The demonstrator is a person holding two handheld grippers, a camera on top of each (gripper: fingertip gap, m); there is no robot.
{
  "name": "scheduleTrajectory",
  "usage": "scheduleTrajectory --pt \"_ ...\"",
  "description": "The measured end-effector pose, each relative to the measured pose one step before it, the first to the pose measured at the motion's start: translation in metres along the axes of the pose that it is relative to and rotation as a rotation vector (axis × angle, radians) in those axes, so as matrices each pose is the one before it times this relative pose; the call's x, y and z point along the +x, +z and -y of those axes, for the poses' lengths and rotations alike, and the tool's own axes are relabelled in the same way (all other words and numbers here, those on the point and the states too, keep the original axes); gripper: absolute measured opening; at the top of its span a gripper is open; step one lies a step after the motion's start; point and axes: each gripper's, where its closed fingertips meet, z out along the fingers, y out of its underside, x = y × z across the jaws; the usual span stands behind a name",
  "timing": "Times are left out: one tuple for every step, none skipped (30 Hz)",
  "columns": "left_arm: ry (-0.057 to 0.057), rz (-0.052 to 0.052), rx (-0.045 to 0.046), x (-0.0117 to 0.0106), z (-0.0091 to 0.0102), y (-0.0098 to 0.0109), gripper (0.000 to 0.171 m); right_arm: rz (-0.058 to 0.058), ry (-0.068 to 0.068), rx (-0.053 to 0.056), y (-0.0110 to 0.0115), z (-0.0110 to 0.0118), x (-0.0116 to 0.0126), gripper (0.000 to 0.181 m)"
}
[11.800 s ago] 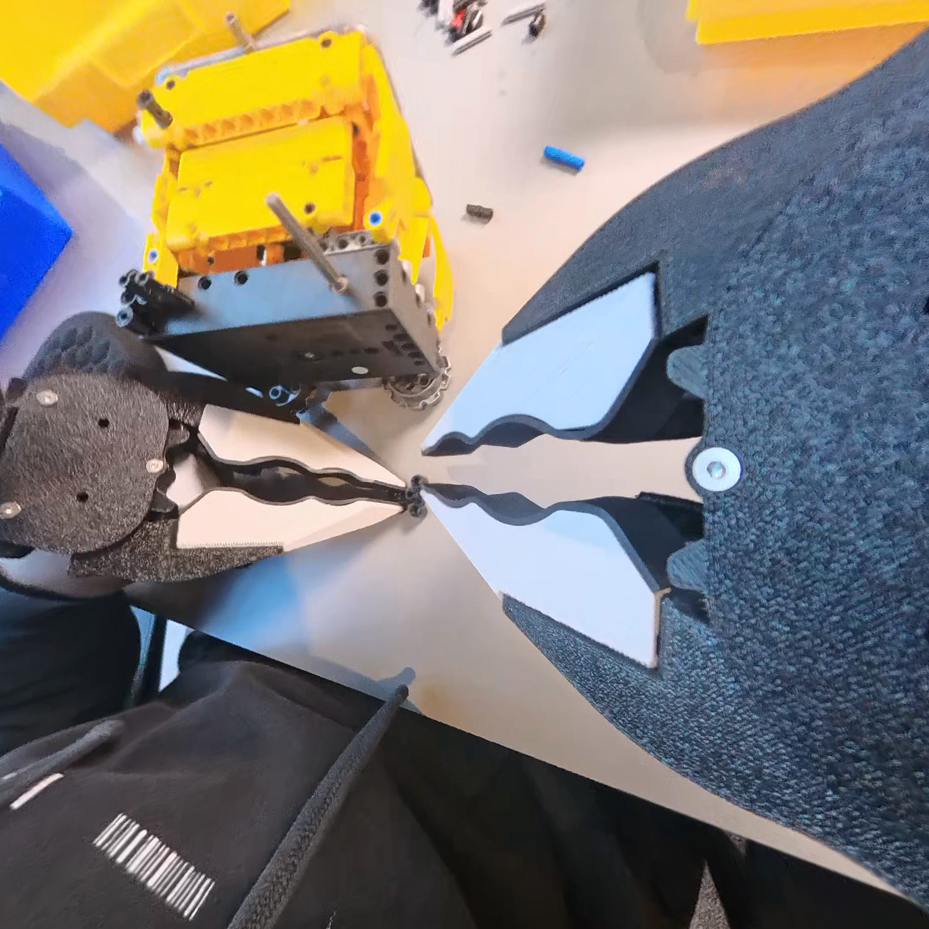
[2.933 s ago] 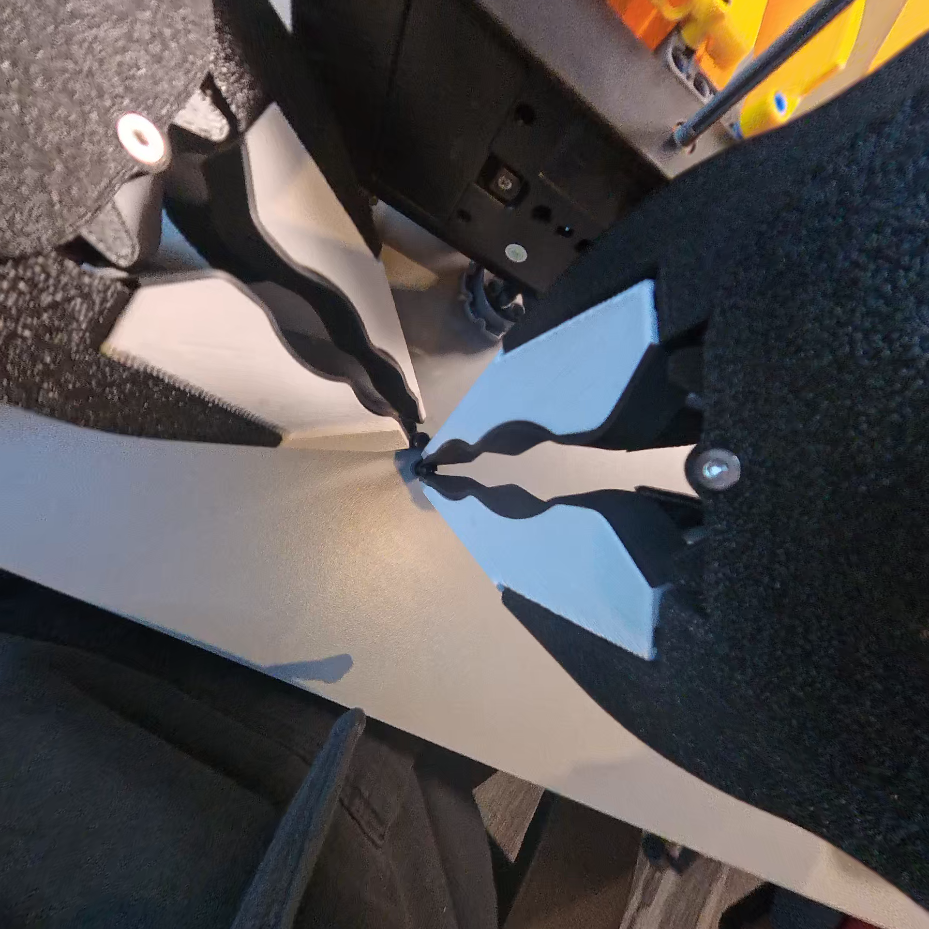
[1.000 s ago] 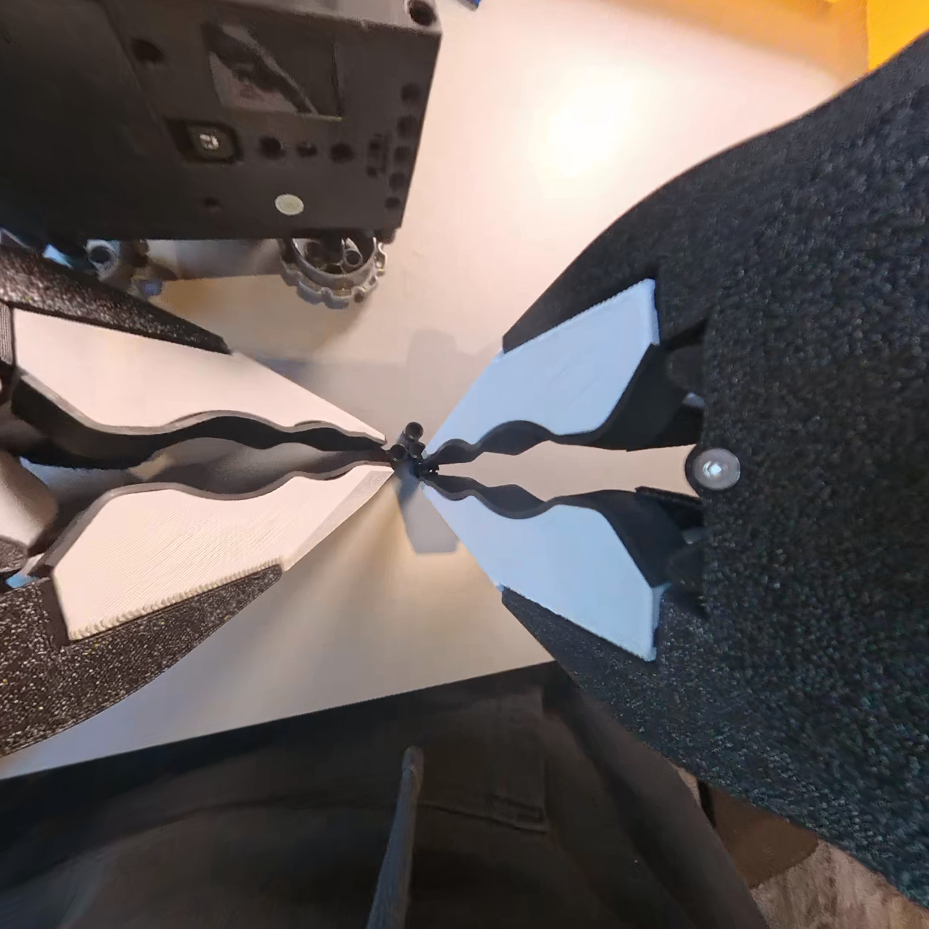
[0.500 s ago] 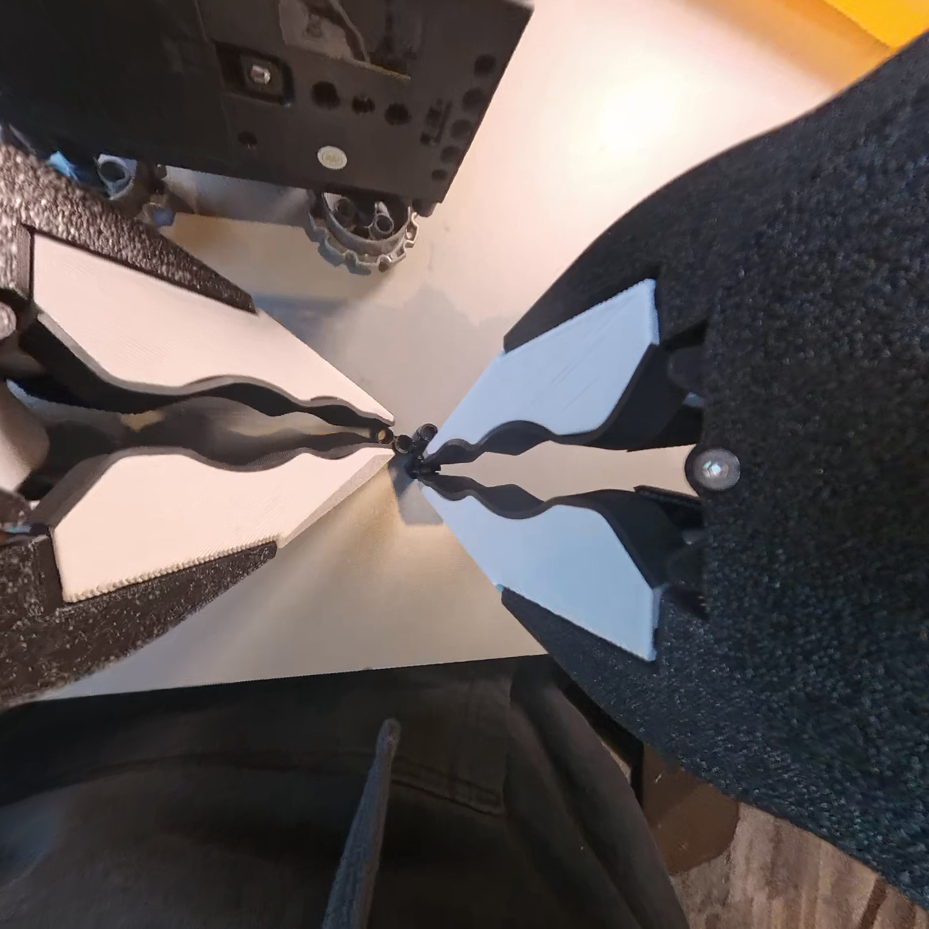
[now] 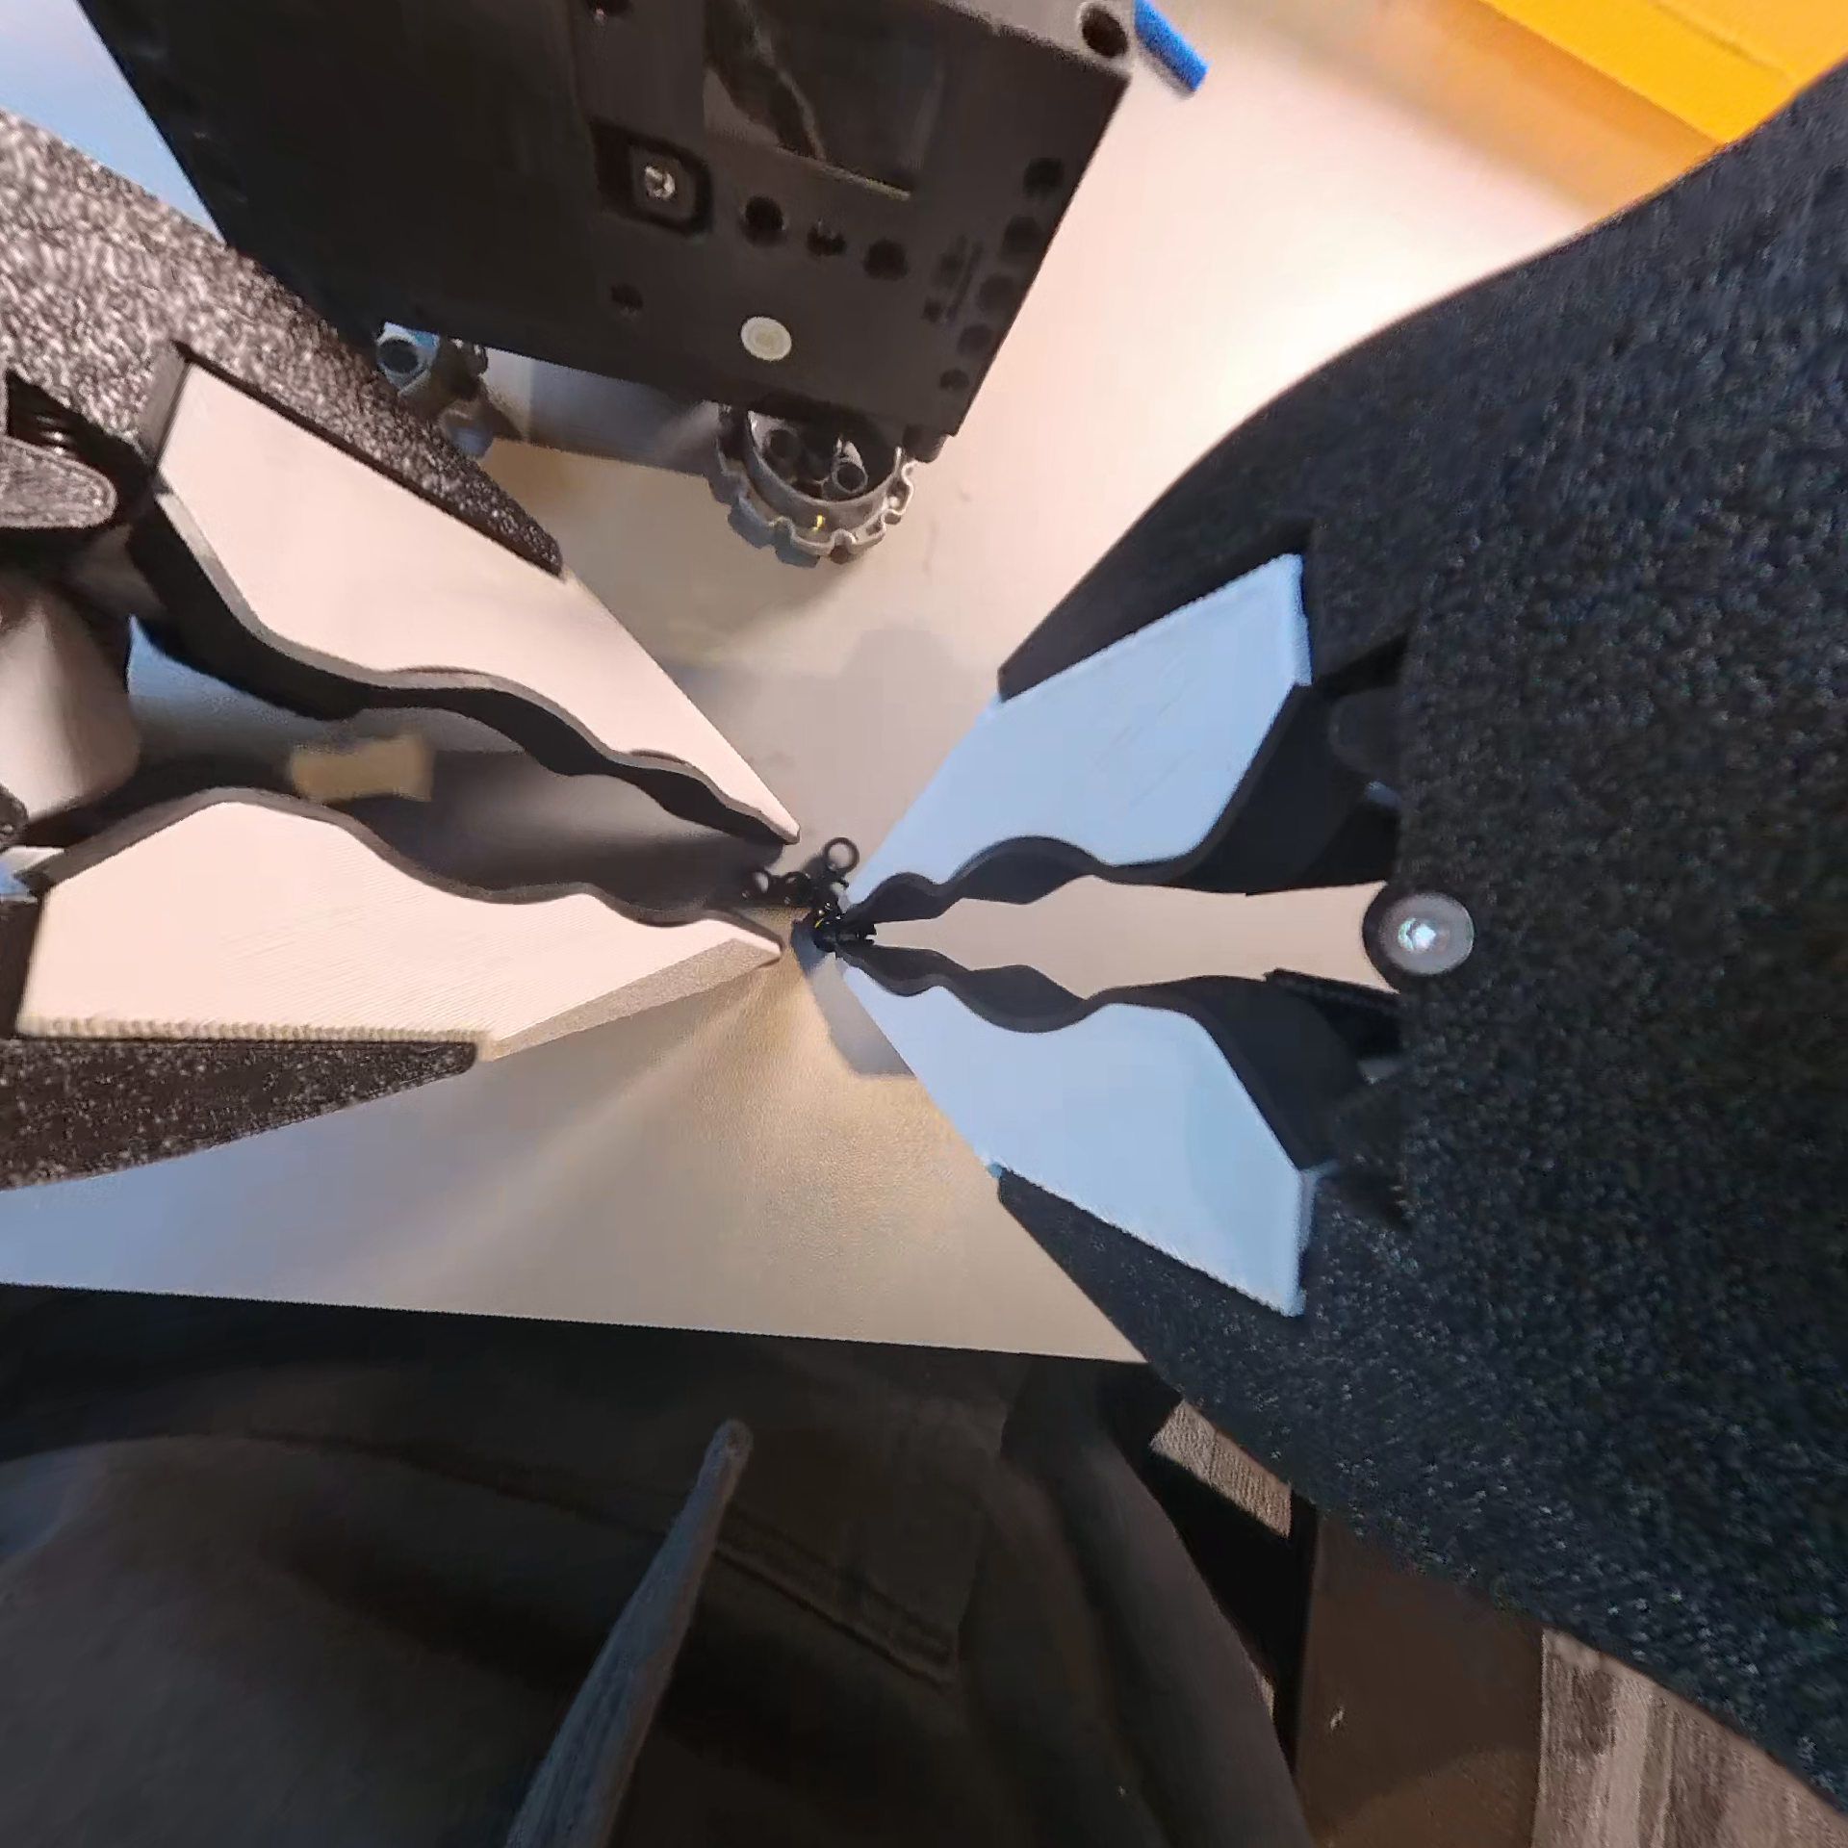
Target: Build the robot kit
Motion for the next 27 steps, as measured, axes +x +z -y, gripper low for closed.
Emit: scheduleTrajectory --pt "0.0079 0.0049 -0.00117 -0.00028 -0.00004 0.00018 0.017 -0.002 -0.0161 0.0077 0.00007 0.00027 0.00006 0.004" --pt "0.0068 0.008 -0.00114 -0.00066 -0.00001 0.00034 0.016 -0.0009 -0.0028 0.0104 0.0002 0.00068 0.00011 0.004" --pt "0.0083 0.0098 -0.00121 -0.00088 0.0 0.00035 0.013 0.0042 0.0014 0.0113 0.00014 0.00047 -0.00054 0.004" --pt "0.0103 0.0058 -0.00122 -0.00018 0.00002 0.00038 0.011 0.0007 -0.0007 0.0088 0.00006 -0.00015 0.00015 0.004" --pt "0.009 0.0021 -0.00091 0.00047 0.0003 0.0005 0.006 -0.0027 0.003 0.0087 -0.00014 -0.0004 0.00092 0.004" --pt "0.0 0.0037 -0.00033 0.00018 0.00034 0.00044 0.006 0.0044 0.0069 0.01 -0.00029 -0.00049 -0.00011 0.004" --pt "-0.0129 0.0032 0.00019 -0.00042 0.0005 0.00048 0.005 0.0014 0.0146 0.0129 -0.00021 -0.00057 0.00027 0.004" --pt "-0.0207 0.0037 0.00119 -0.00075 0.00092 0.00065 0.005 -0.002 0.0179 0.014 -0.00046 -0.00079 0.00062 0.005" --pt "-0.0147 0.0095 0.00137 -0.00116 0.00112 0.00104 0.005 -0.0093 0.0173 0.0111 -0.00076 -0.00152 0.00139 0.005" --pt "-0.0099 0.0113 0.0006 -0.00103 0.0012 0.00111 0.005 -0.0094 0.0186 0.0086 -0.001 -0.0019 0.00104 0.004" --pt "-0.0133 0.0065 -0.00027 -0.00038 0.00108 0.00103 0.005 -0.0077 0.0189 0.0081 -0.00099 -0.00135 0.00053 0.004" --pt "-0.0154 0.0037 -0.00034 -0.0005 0.00089 0.00075 0.005 -0.0119 0.0172 0.0087 -0.00085 -0.00056 0.00096 0.004" --pt "-0.0135 0.0031 0.00004 -0.00045 0.00074 0.0007 0.005 -0.0099 0.0138 -0.0012 -0.00023 -0.00111 0.00058 0.004" --pt "-0.0126 0.0017 -0.0011 -0.00023 0.00045 0.00047 0.005 -0.0109 0.0042 -0.0038 -0.00049 -0.00069 0.00055 0.004" --pt "-0.0106 0.0023 -0.00134 -0.00016 0.00066 0.00045 0.005 -0.0096 -0.0027 -0.0117 -0.00058 -0.00083 0.00028 0.004" --pt "-0.0086 0.0036 0.00077 -0.00014 0.00074 0.00071 0.005 -0.0079 -0.008 -0.0181 -0.00051 -0.00079 0.00035 0.004" --pt "-0.0102 0.0029 0.00329 -0.00021 0.00068 0.00069 0.005 -0.0078 -0.0139 -0.0216 -0.00043 -0.00067 0.00053 0.004" --pt "-0.0117 0.0004 0.00479 -0.00026 0.00053 0.00046 0.005 -0.0083 -0.0216 -0.0248 -0.00004 -0.0006 0.00042 0.004" --pt "-0.0112 -0.0027 0.00336 -0.00012 0.00025 0.00006 0.005 -0.0081 -0.029 -0.0242 0.0003 -0.00007 0.00005 0.004" --pt "-0.0076 -0.0032 0.00042 -0.00002 -0.00001 -0.00009 0.005 -0.0058 -0.0318 -0.0242 0.00016 0.00001 -0.00019 0.004" --pt "-0.0027 -0.0018 0.00024 -0.00005 0.00004 -0.00008 0.005 -0.0011 -0.034 -0.0274 -0.00002 -0.00008 0.00003 0.004" --pt "-0.0034 -0.0027 -0.00004 -0.00002 0.00004 0.00006 0.005 0.0023 -0.0378 -0.026 0.0002 0.00025 0.0 0.004" --pt "-0.0053 -0.0047 0.00012 0.0001 -0.00009 -0.00017 0.005 0.0061 -0.0407 -0.0244 0.00012 0.0002 -0.00004 0.004" --pt "-0.0059 -0.0056 0.00011 -0.00003 -0.00013 -0.00013 0.005 0.0108 -0.0403 -0.0201 0.00016 0.00042 -0.00038 0.004" --pt "-0.0022 -0.0044 -0.00014 0.00012 -0.00016 -0.00016 0.005 0.0143 -0.0333 -0.0194 0.00012 0.00005 0.0 0.004" --pt "0.0083 -0.0014 -0.00052 0.00018 -0.00026 -0.00026 0.005 0.015 -0.0334 -0.0164 0.00009 0.00011 -0.00003 0.004" --pt "0.017 0.0007 -0.00162 0.0002 -0.00057 -0.00046 0.005 0.0156 -0.0282 -0.0135 0.00018 0.00026 0.00008 0.004"
